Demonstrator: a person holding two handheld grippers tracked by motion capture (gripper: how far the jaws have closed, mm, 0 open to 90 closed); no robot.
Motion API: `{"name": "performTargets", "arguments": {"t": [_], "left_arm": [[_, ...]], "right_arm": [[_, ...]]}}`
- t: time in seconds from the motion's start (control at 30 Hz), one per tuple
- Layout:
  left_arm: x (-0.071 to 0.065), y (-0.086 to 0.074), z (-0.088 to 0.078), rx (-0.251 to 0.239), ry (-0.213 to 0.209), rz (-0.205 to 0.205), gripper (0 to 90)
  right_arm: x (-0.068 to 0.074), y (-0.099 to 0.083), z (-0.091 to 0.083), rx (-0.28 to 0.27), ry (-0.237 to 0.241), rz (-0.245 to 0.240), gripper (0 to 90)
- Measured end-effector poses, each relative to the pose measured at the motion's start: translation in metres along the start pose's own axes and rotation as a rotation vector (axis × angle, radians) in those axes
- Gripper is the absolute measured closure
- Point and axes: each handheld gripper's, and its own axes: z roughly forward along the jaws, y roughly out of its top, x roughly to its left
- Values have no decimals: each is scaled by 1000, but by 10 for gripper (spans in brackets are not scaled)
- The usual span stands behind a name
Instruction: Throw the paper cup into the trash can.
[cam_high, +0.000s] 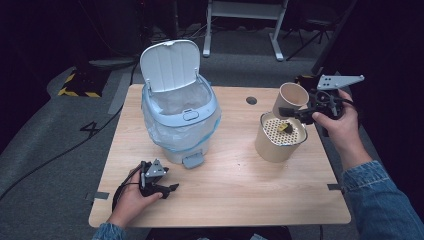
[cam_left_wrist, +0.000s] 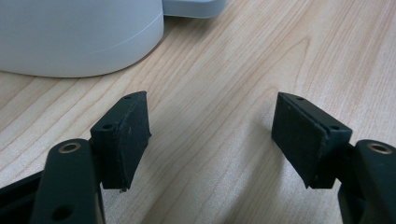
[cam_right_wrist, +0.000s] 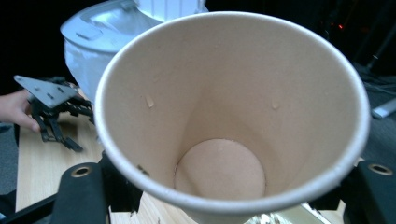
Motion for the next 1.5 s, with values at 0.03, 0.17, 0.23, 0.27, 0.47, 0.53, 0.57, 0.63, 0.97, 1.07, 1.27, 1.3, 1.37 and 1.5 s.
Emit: {"name": "performTargets", "arguments": {"t": [0.03, 0.17, 0.23, 0.27, 0.47, 0.53, 0.57, 0.63, 0.97, 1.07, 1.27, 1.3, 1.37, 1.5], "left_arm": [[0, 0, 0, -1, 0, 1, 282], [0, 0, 0, 0, 0, 0, 282], [0, 0, 0, 0, 0, 0, 283], [0, 0, 0, -1, 1, 0, 282], [0, 0, 0, 0, 3, 2, 283], [-1, 0, 0, 0, 2, 1, 283], [-1, 0, 0, 0, 2, 2, 283], [-1, 0, 0, 0, 2, 1, 284], [0, 0, 0, -1, 2, 5, 284], [1, 0, 0, -1, 2, 5, 284], [1, 0, 0, -1, 0, 5, 284], [1, 0, 0, -1, 1, 6, 284], [1, 0, 0, -1, 1, 5, 284], [1, 1, 0, -1, 1, 5, 284]], "right_arm": [[1, 4, 3, -2, 7, -5, 298], [7, 19, 15, -10, 38, -22, 297], [9, 25, 21, -24, 56, -27, 297], [10, 29, 23, -29, 67, -28, 296], [20, 49, 49, -43, 111, -56, 295], [24, 55, 58, -53, 132, -57, 295], [25, 58, 62, -55, 138, -57, 295], [30, 64, 72, -50, 152, -64, 295], [48, 95, 119, -48, 183, -76, 293], [53, 101, 131, -54, 187, -79, 292], [59, 108, 154, -79, 192, -63, 291], [60, 109, 157, -83, 187, -59, 290], [61, 110, 165, -85, 176, -54, 290], [63, 108, 183, -73, 167, -46, 289]]}}
